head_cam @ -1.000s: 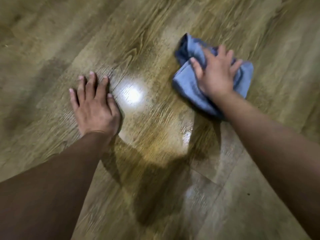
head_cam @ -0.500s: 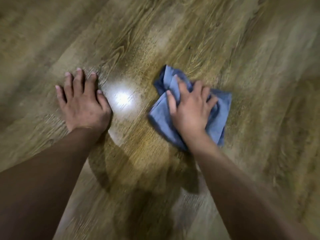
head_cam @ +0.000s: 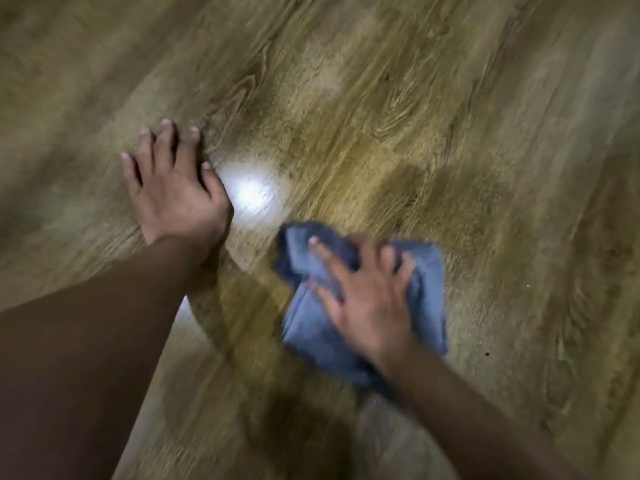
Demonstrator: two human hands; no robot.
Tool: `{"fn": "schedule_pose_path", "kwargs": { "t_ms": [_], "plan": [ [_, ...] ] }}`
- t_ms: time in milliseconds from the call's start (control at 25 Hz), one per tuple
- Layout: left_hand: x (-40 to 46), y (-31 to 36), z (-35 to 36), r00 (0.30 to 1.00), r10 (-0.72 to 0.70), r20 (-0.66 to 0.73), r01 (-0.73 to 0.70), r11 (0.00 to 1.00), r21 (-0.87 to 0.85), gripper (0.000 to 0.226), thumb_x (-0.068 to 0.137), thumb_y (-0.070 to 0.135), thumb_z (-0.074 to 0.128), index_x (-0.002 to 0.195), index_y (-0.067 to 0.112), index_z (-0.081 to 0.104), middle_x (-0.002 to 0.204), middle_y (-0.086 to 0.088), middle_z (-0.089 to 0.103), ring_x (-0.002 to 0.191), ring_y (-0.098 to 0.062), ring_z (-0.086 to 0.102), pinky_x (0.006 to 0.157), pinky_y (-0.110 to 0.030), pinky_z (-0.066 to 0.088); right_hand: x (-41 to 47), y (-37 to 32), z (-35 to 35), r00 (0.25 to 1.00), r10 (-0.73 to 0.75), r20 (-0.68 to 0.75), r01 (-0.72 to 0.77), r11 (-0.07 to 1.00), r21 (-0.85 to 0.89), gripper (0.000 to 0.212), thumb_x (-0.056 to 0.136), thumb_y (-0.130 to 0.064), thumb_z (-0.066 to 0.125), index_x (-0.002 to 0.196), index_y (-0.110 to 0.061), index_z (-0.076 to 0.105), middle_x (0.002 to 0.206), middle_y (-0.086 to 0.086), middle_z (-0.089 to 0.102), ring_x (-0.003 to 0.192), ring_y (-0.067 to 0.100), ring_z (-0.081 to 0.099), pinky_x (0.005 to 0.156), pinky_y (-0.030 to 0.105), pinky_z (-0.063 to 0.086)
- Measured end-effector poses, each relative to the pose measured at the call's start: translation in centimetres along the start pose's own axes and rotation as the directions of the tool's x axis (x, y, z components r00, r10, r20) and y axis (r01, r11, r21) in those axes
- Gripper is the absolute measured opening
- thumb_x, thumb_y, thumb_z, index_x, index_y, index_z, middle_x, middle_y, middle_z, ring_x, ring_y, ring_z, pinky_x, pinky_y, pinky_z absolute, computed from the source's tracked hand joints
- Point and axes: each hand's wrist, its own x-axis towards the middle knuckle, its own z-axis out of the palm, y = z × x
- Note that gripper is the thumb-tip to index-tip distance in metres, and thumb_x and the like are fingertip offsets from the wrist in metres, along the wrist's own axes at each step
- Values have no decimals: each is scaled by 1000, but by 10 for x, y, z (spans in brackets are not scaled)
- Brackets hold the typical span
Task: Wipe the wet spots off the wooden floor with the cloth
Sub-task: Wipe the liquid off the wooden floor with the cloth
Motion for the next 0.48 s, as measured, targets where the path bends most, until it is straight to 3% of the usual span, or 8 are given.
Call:
{"fn": "schedule_pose_path", "kwargs": {
  "t_ms": [80,200,320,400,480],
  "plan": [
    [0,2,-3,1000,-14,23,14,1000,3,57,95,37,38,151,24,43,163,-6,32,154,-27,18,125,-51,5,55,39,-7,994,102,-50,-100,994,42,52,95,-61,46,143,-42,47,121,12,49,101,33,42,92,51,30],
    [0,6,-4,999,-20,43,20,1000,17,57,95,37,37,151,25,43,165,-5,30,155,-26,15,126,-50,3,145,89,-12,970,212,-120,-217,976,-32,55,96,-65,36,142,-38,48,124,17,49,111,39,44,97,56,30],
    [1,1,-2,998,-11,56,9,999,42,57,95,39,35,150,26,42,165,-4,30,155,-26,15,125,-51,4,213,110,-13,907,395,-144,-401,916,-10,59,94,-65,32,138,-32,51,135,18,46,124,41,40,103,62,24],
    [4,-1,-1,998,-12,54,8,998,67,57,94,40,33,150,27,41,164,-5,29,154,-26,15,125,-51,5,222,101,-13,874,468,-131,-470,883,22,57,94,-64,34,140,-34,49,138,16,45,128,40,38,104,60,21],
    [3,1,2,996,-12,89,4,996,90,58,95,41,29,151,27,37,165,-5,26,155,-26,13,124,-52,4,193,78,-9,890,437,-129,-441,897,-7,56,95,-63,35,143,-37,47,134,15,46,124,38,39,101,55,23]
  ]
}}
